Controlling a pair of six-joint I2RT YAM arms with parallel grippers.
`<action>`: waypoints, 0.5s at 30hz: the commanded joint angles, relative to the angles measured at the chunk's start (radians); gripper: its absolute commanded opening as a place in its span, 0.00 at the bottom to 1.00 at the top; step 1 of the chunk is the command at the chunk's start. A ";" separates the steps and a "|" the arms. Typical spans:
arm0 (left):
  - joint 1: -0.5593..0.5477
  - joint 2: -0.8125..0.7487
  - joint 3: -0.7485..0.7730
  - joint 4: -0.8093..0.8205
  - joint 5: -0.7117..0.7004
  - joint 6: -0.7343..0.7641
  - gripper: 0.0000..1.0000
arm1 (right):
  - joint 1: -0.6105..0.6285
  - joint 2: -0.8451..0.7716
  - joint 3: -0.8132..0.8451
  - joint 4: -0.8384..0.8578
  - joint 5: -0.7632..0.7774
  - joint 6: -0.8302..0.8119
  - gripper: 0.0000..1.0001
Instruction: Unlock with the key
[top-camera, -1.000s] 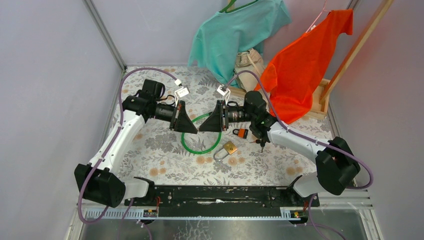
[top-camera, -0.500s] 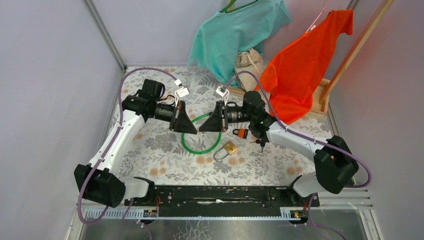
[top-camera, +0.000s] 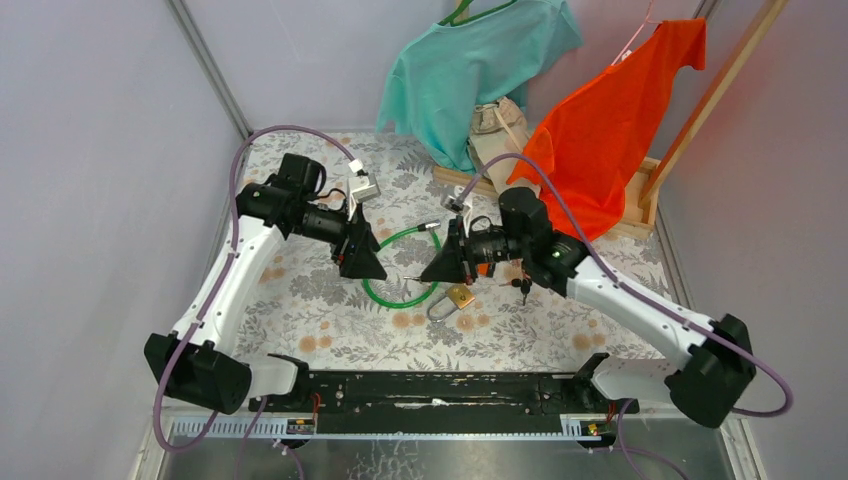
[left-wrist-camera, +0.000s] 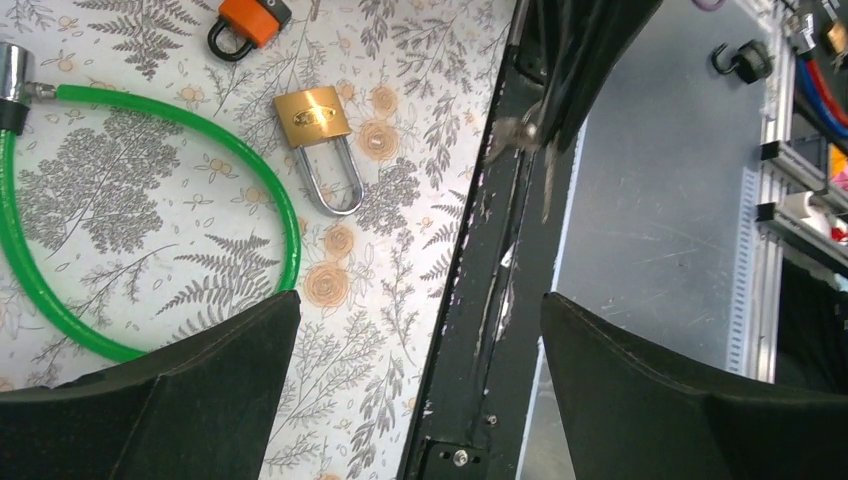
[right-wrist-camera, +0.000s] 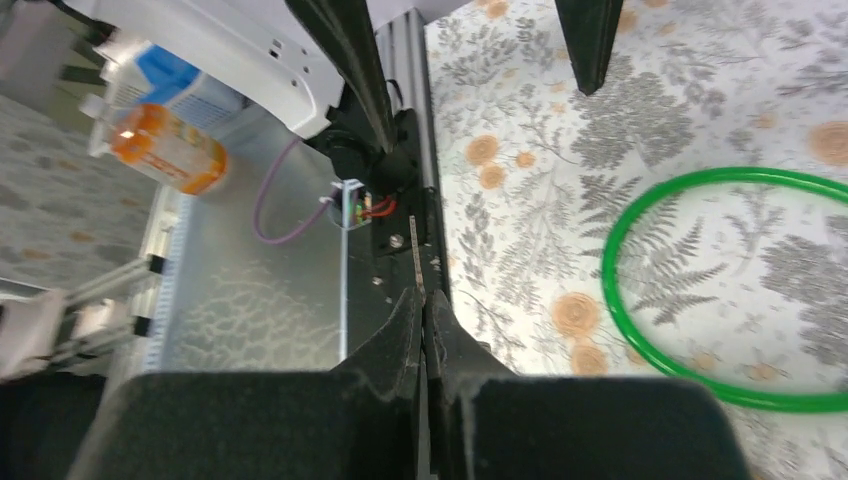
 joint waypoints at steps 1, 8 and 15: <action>0.005 -0.041 -0.010 -0.063 -0.045 0.093 0.97 | 0.008 -0.088 0.039 -0.187 0.087 -0.245 0.00; -0.003 -0.022 -0.047 -0.060 -0.059 0.101 0.95 | 0.008 -0.108 0.083 -0.298 0.088 -0.349 0.00; -0.047 -0.005 -0.059 -0.007 -0.066 0.083 0.97 | 0.008 -0.098 0.092 -0.309 0.072 -0.332 0.00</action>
